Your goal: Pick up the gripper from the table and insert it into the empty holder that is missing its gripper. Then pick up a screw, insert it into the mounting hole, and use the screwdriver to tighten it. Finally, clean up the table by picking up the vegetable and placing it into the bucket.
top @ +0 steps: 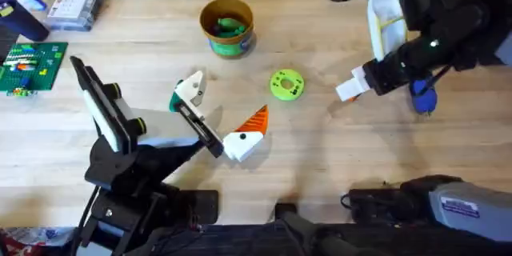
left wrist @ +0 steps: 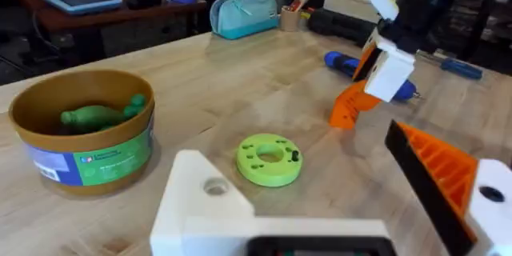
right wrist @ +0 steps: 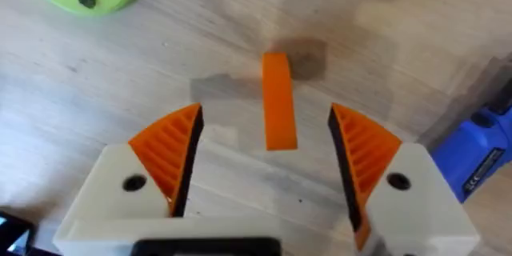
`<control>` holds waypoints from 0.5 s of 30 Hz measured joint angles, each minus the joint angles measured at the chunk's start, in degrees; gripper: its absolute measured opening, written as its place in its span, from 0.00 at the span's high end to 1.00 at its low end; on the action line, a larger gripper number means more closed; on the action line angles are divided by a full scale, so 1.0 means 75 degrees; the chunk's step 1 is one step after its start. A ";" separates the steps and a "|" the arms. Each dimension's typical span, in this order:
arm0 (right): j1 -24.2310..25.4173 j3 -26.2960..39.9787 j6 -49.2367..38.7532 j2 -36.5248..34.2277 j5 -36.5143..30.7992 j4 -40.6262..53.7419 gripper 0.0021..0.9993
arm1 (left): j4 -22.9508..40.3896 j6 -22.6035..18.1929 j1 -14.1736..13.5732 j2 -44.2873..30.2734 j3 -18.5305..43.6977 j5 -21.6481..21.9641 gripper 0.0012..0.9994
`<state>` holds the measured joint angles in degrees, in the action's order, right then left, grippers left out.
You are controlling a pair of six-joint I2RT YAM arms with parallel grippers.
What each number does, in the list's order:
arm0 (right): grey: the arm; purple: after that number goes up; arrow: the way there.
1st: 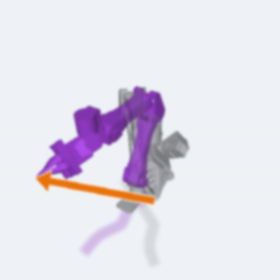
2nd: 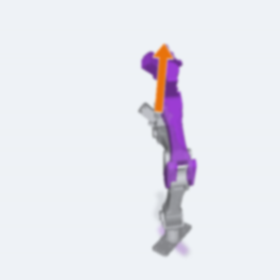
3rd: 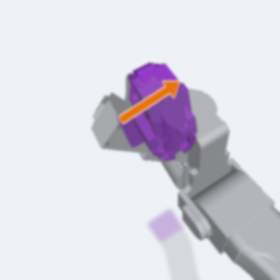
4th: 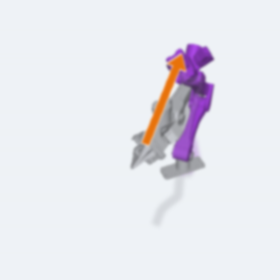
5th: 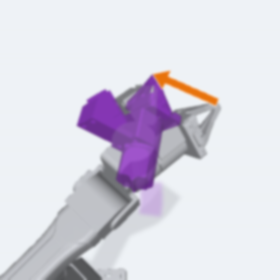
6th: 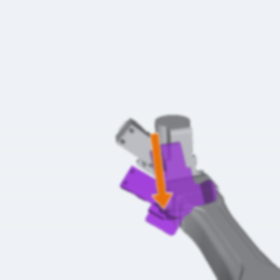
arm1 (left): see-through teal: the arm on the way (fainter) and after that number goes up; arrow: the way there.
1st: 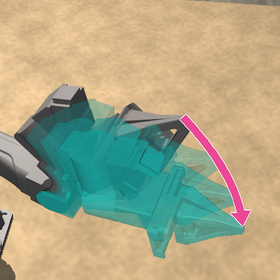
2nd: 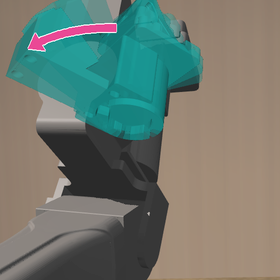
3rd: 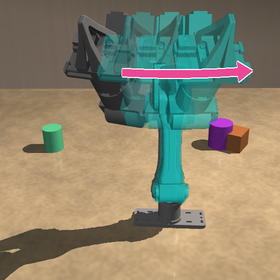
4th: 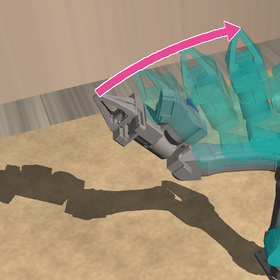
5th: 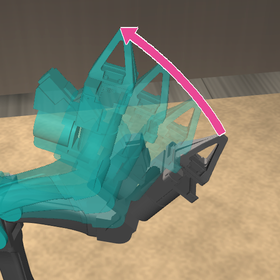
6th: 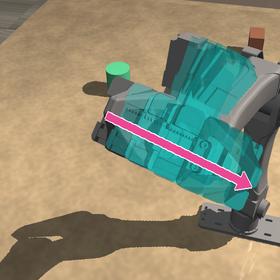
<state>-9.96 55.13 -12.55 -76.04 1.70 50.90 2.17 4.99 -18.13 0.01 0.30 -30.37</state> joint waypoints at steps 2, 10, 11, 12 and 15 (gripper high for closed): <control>0.0000 0.0000 -0.0072 -0.0181 -0.0013 -0.0135 0.08 | 0.0000 0.0000 0.0000 0.0000 0.0000 0.0000 0.01; 0.0000 0.0000 -0.0204 -0.0688 -0.0050 -0.0244 0.21 | 0.0000 0.0000 0.0000 -0.0001 -0.0002 0.0000 0.01; 0.0000 0.0000 -0.0218 -0.0717 -0.0052 -0.0283 0.27 | 0.0000 0.0000 0.0000 0.0000 -0.0001 0.0000 0.01; 0.0000 0.0000 -0.0230 -0.0735 -0.0052 -0.0304 0.33 | 0.0000 0.0000 0.0000 0.0000 0.0000 0.0000 0.01; 0.0000 0.0000 -0.0254 -0.0741 -0.0054 -0.0282 0.47 | 0.0001 0.0000 0.0000 -0.0001 0.0000 0.0000 0.01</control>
<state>-9.96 55.13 -14.46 -81.60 1.30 48.79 2.18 4.99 -18.13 0.00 0.30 -30.37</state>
